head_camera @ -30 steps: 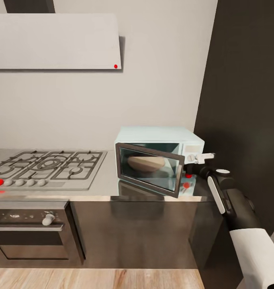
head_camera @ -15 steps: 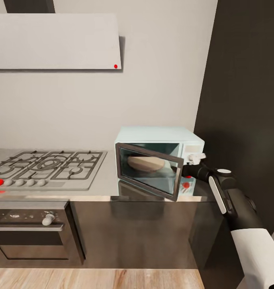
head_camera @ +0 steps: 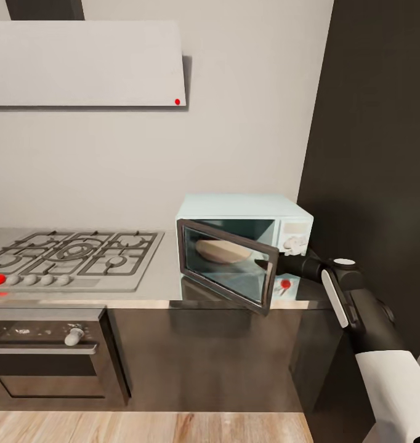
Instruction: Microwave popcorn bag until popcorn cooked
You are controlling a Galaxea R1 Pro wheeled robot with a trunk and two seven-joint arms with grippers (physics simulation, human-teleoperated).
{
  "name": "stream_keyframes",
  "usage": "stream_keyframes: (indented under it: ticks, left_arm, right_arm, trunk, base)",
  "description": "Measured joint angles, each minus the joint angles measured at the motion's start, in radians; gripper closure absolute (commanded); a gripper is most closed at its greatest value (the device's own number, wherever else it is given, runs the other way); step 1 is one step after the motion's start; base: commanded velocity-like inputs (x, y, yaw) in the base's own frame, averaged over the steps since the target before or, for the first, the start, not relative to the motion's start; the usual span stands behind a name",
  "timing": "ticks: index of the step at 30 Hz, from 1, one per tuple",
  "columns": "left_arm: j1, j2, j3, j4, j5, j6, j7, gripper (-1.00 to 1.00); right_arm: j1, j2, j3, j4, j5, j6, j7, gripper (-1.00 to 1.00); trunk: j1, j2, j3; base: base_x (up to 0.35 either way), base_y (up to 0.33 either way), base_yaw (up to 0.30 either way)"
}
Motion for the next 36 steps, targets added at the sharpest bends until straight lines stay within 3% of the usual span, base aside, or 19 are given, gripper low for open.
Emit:
stream_keyframes:
  ticks: [9, 26, 36]
  left_arm:
    - [0.0, -0.001, 0.0, -0.001, 0.0, 0.0, 0.0, -1.0]
    - [0.0, -0.001, 0.0, -0.001, 0.0, 0.0, 0.0, -1.0]
    - [0.0, -0.002, 0.0, -0.001, 0.0, 0.0, 0.0, -1.0]
  right_arm:
    - [0.0, 0.0, 0.0, 0.0, 0.006, 0.0, -0.003, -1.0]
    - [0.0, 0.0, 0.0, 0.001, 0.008, 0.0, -0.004, -1.0]
    - [0.0, 0.002, 0.0, 0.004, 0.004, -0.001, -0.003, -1.0]
  trunk:
    - [0.0, 0.0, 0.0]
    - [0.0, 0.0, 0.0]
    - [0.0, 0.0, 0.0]
  base:
    - [-0.186, 0.044, 0.0]
    - [-0.231, 0.205, 0.0]
    - [-0.025, 0.158, 0.0]
